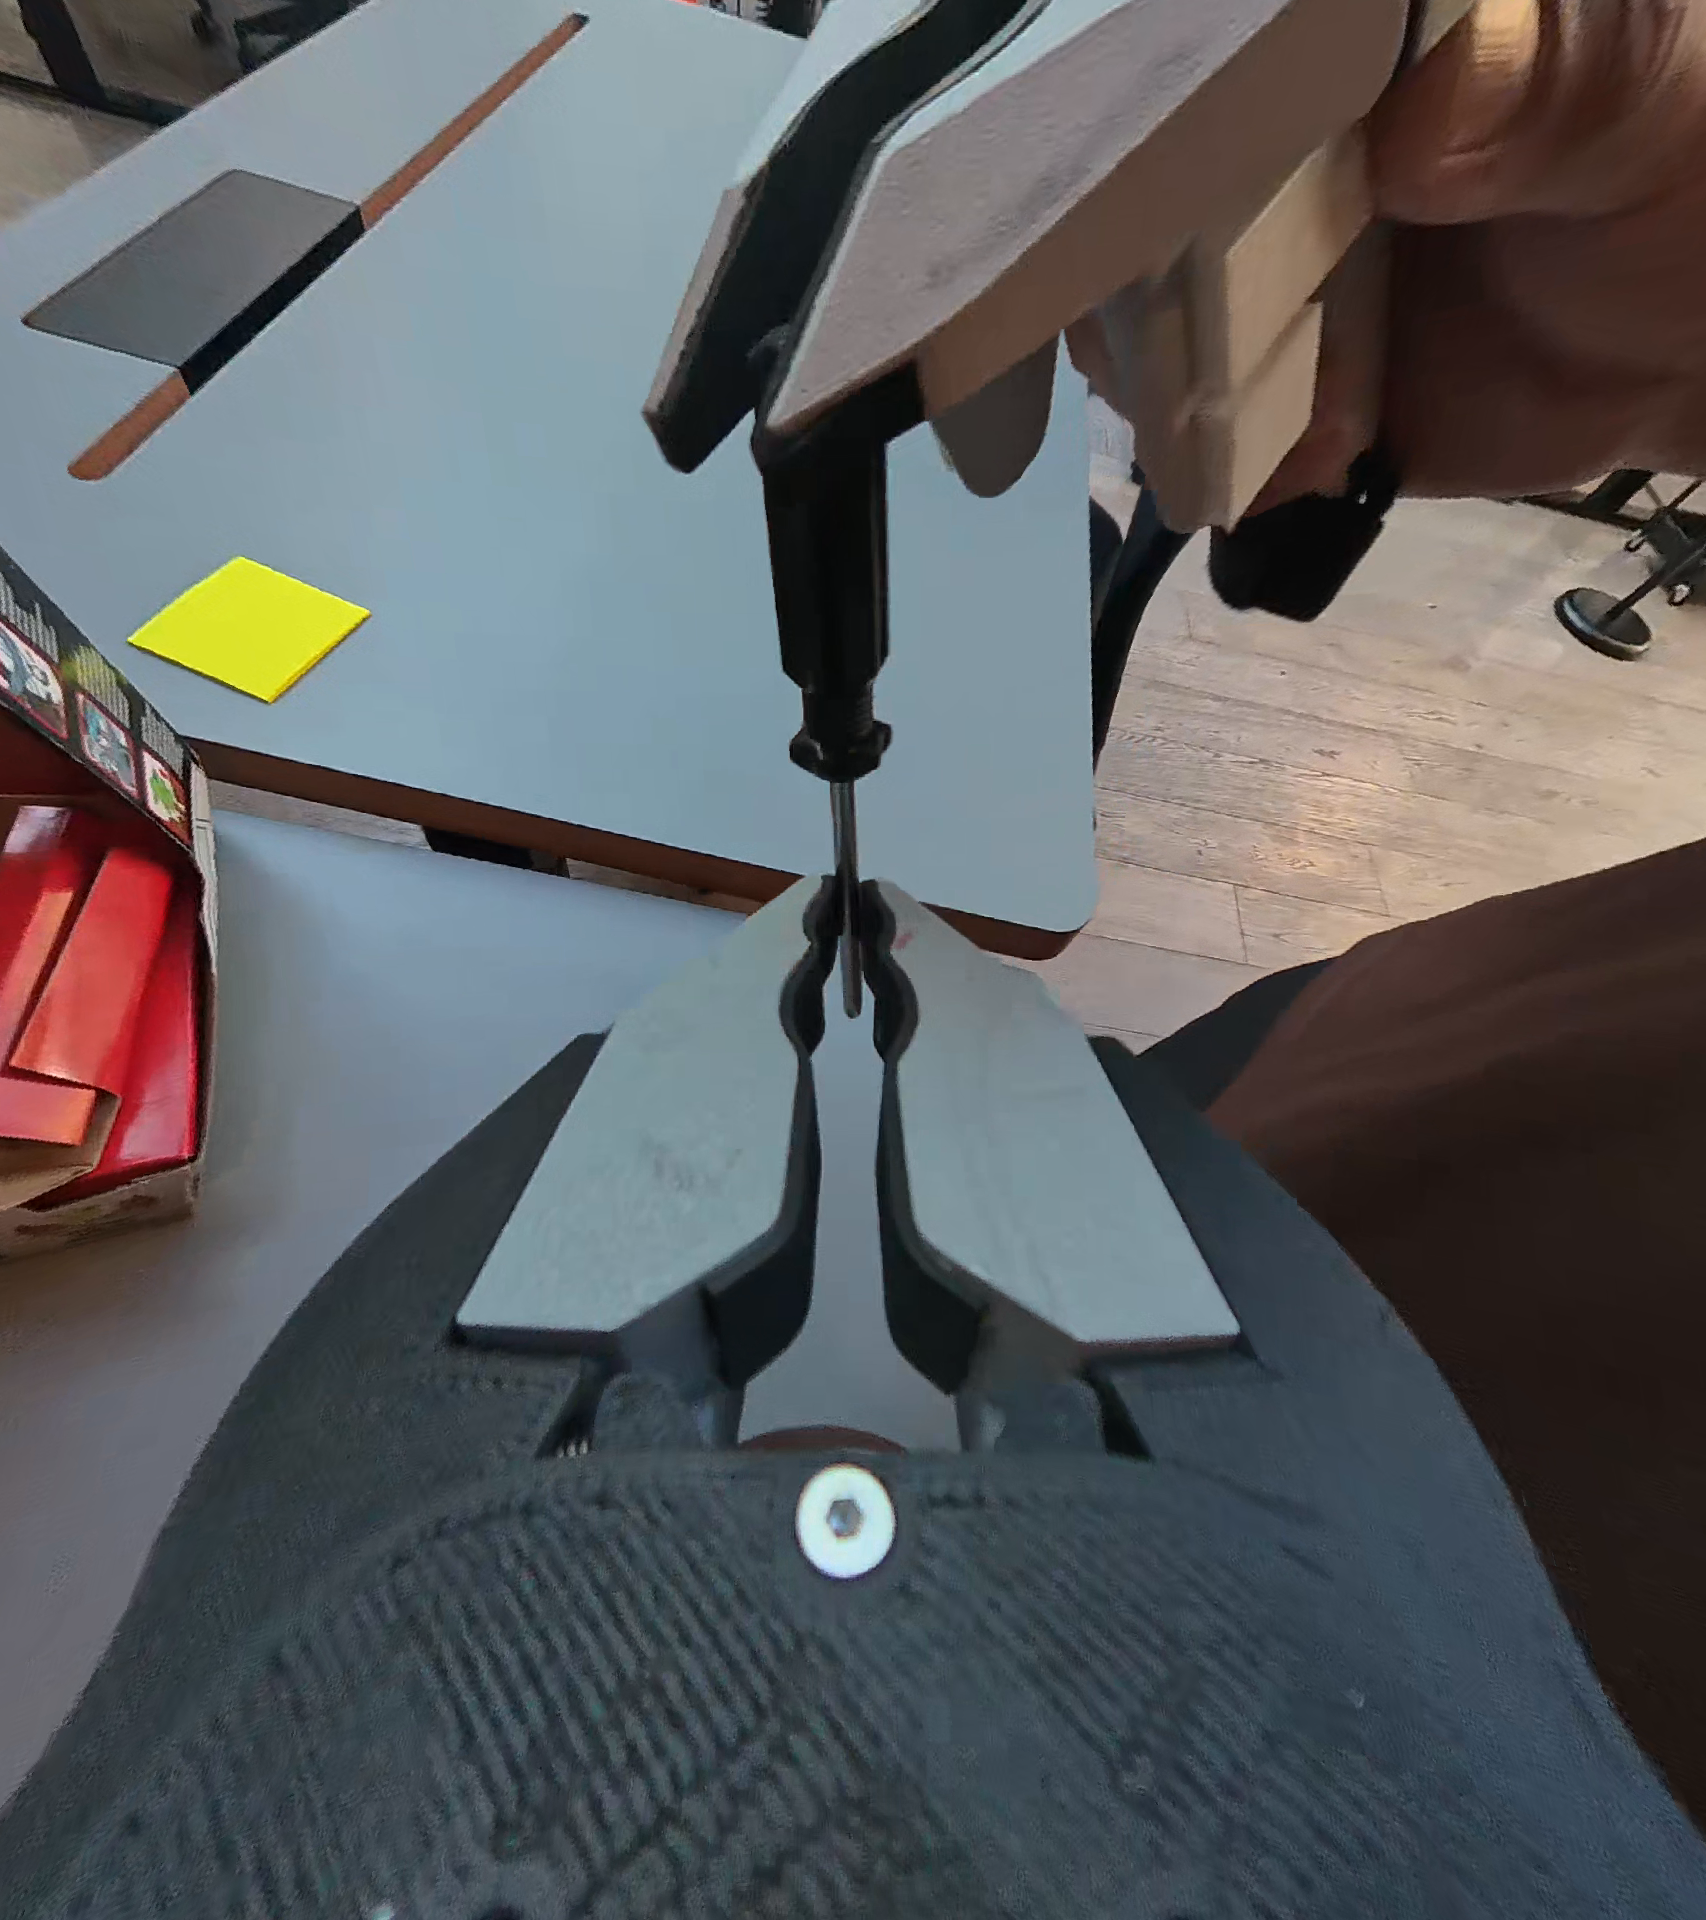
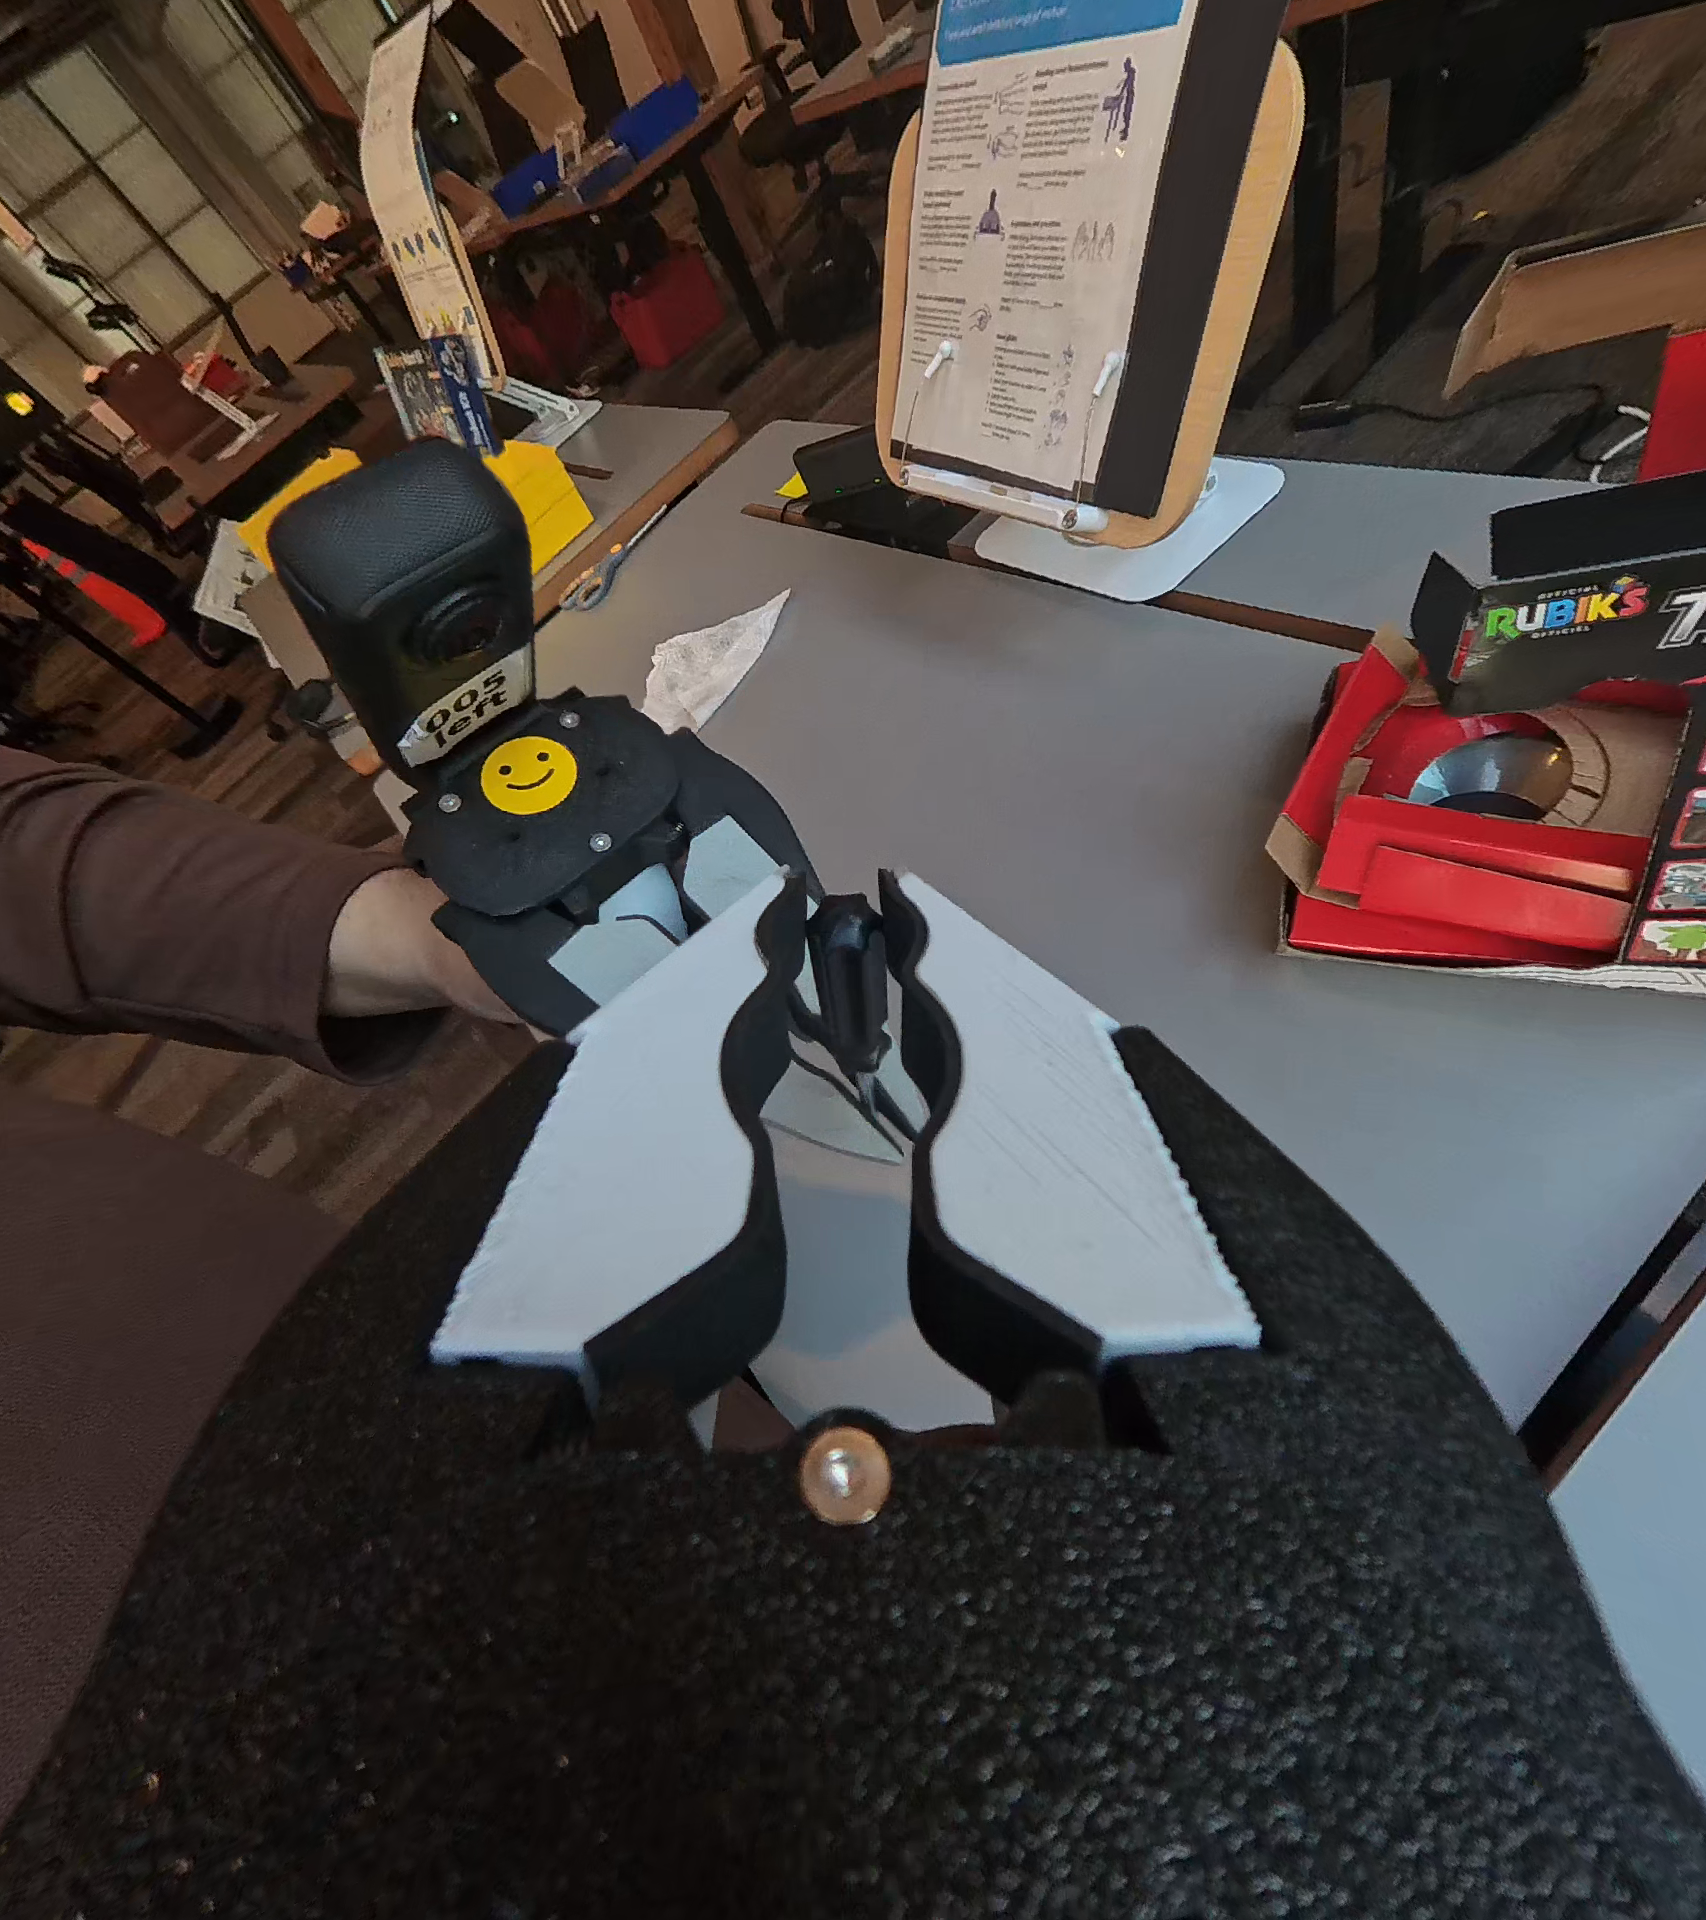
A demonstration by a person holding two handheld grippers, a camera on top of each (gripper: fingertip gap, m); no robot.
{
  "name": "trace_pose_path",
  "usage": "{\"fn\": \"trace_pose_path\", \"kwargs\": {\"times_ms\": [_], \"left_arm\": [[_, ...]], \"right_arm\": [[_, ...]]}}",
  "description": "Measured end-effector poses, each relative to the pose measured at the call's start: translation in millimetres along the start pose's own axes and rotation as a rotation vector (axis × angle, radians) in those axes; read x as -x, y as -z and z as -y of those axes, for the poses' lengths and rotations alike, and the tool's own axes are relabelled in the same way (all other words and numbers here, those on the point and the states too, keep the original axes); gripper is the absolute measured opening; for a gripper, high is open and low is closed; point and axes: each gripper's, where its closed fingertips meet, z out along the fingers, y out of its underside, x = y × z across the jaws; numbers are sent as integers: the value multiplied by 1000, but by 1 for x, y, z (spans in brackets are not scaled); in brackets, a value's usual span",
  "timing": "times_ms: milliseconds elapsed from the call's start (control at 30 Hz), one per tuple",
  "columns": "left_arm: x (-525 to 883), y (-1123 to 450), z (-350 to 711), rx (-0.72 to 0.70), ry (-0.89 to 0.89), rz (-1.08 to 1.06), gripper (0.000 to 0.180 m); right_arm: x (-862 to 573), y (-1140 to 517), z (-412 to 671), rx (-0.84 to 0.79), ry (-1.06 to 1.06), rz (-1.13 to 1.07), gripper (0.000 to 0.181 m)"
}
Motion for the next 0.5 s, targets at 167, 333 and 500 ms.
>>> {"fn": "trace_pose_path", "kwargs": {"times_ms": [167, 333, 500], "left_arm": [[17, 4, 5, 19, -39, 120, 2], [22, 2, 12, 48, -89, 160, 2], [12, -7, 16, 50, -61, 114, 2]], "right_arm": [[-8, 10, 1, -21, -49, -16, 16], [-18, 18, -7, -53, -136, -34, 32], [-15, 11, -14, -16, -48, -70, 12]]}}
